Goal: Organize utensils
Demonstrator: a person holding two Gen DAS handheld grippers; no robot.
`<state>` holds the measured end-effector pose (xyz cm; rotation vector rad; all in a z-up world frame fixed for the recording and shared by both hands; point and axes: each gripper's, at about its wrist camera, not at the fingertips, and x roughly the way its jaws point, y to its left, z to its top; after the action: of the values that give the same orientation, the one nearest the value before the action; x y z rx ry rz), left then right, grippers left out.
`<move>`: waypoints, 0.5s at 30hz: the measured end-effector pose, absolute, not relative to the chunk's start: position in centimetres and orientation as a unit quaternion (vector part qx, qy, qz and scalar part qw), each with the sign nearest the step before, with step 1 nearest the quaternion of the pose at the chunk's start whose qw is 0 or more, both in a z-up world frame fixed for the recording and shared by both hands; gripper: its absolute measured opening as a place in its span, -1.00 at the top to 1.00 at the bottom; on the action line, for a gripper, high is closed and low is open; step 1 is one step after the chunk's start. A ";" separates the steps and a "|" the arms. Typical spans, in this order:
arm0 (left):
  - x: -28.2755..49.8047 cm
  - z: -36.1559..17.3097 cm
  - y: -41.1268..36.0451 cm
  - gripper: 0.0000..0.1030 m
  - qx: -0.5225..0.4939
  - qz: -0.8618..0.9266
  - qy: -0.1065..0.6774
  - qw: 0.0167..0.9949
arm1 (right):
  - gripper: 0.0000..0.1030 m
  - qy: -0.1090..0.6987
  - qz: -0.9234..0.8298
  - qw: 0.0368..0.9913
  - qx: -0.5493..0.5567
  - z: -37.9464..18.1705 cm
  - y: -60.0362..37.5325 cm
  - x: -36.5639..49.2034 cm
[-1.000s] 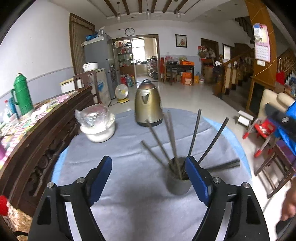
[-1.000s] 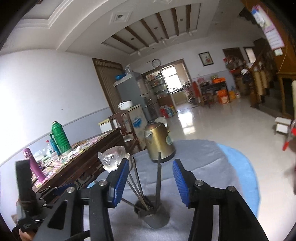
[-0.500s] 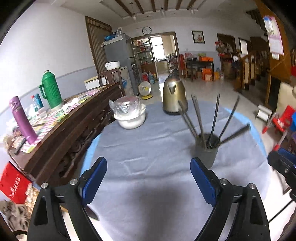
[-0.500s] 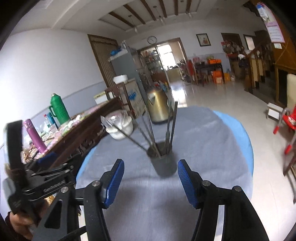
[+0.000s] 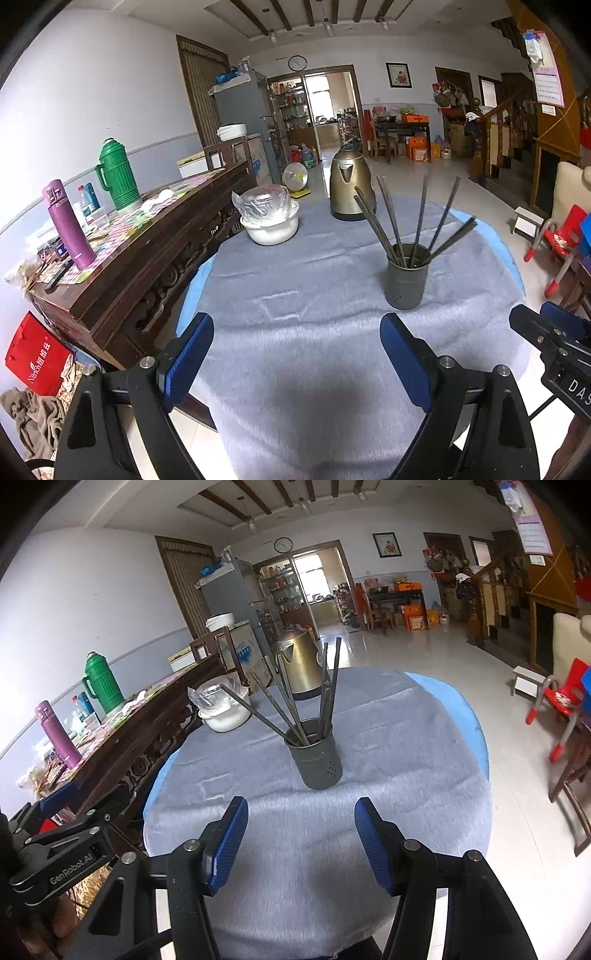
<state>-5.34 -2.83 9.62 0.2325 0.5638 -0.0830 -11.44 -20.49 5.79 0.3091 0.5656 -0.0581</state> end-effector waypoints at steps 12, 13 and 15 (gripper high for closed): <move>-6.8 10.1 -2.0 -0.78 0.122 -0.046 0.266 0.955 | -0.24 0.259 -0.035 0.958 0.121 6.7 -18.6 -12.9; -6.8 10.1 -1.8 -0.78 0.120 -0.044 0.266 0.955 | -0.24 0.258 -0.035 0.958 0.120 6.7 -18.4 -12.9; -6.9 10.1 -1.6 -0.78 0.115 -0.043 0.267 0.956 | -0.24 0.254 -0.035 0.960 0.116 6.9 -18.2 -13.0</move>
<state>-6.85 -1.59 10.10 0.2341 0.5426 -0.0866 -12.97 -18.17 6.89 0.2348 0.5155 -0.0710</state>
